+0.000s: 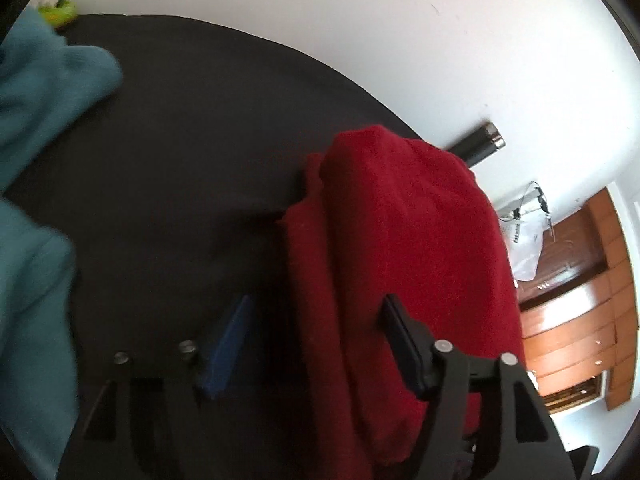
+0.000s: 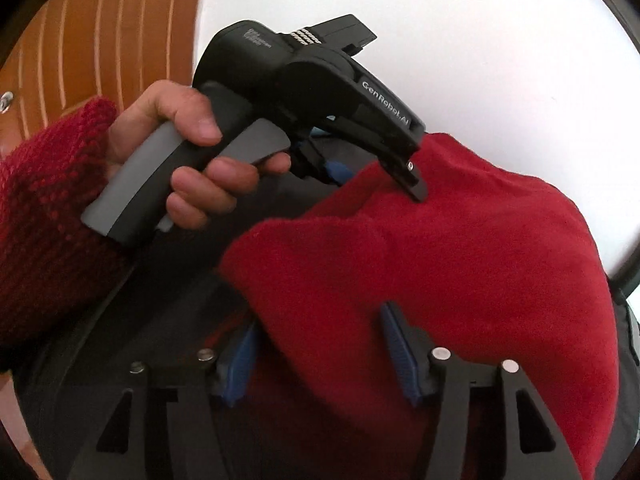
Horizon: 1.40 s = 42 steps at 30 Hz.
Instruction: Fold clothes
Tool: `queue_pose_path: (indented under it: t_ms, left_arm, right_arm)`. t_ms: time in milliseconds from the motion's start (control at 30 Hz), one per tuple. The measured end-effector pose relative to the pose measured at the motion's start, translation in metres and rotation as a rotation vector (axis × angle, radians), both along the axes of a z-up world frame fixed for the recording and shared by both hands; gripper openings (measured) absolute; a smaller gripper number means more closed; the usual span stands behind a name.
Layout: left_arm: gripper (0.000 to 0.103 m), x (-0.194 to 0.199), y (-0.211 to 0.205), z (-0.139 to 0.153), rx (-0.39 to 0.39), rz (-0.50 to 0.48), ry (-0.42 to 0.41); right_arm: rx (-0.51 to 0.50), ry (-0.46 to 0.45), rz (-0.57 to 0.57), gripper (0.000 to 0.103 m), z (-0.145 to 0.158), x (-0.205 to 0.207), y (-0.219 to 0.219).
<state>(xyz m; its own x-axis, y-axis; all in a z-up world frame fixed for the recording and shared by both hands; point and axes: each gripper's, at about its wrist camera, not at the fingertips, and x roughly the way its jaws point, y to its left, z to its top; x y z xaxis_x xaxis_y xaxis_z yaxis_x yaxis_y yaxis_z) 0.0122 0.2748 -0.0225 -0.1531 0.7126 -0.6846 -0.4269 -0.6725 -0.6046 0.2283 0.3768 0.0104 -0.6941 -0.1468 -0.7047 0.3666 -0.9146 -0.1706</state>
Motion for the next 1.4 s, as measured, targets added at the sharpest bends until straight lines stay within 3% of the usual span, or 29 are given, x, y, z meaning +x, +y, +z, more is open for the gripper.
queue_pose_path:
  t_ms: [167,333,433,533,767,1100,1167,1200,1233,1400]
  left_arm:
    - [0.072,0.023,-0.019,0.018,0.005,0.048,0.038]
    - [0.078,0.052,-0.018,0.048,0.056,0.058,0.090]
    - [0.080,0.078,-0.006,0.059,0.075,0.008,0.111]
    - [0.080,0.099,0.011,0.053,0.019,-0.041,0.090]
    - [0.080,0.124,0.008,0.023,-0.039,-0.015,0.006]
    - [0.080,0.112,0.000,0.003,0.002,0.039,-0.106]
    - [0.070,0.111,-0.001,0.004,-0.005,0.052,-0.111]
    - [0.053,0.111,0.000,0.004,-0.014,0.055,-0.114]
    - [0.043,0.112,0.001,0.005,-0.027,0.058,-0.114]
    - [0.023,0.121,-0.003,0.017,-0.028,0.074,-0.096]
  right_arm:
    - [-0.148,-0.016,0.031,0.061,0.013,0.009,0.043]
    - [-0.266,0.048,-0.048,0.061,0.029,0.046,0.090]
    - [-0.237,0.117,-0.122,0.061,0.033,0.055,0.105]
    - [-0.207,0.142,-0.178,0.061,0.038,0.075,0.119]
    - [-0.191,0.099,-0.273,0.064,0.028,0.086,0.156]
    - [-0.061,0.025,-0.280,0.064,0.016,0.110,0.156]
    - [-0.082,0.011,-0.313,0.064,0.014,0.104,0.163]
    - [-0.102,0.009,-0.324,0.064,0.014,0.100,0.166]
    - [-0.128,0.007,-0.336,0.064,0.014,0.095,0.170]
    - [-0.258,-0.016,-0.414,0.065,0.005,0.082,0.191]
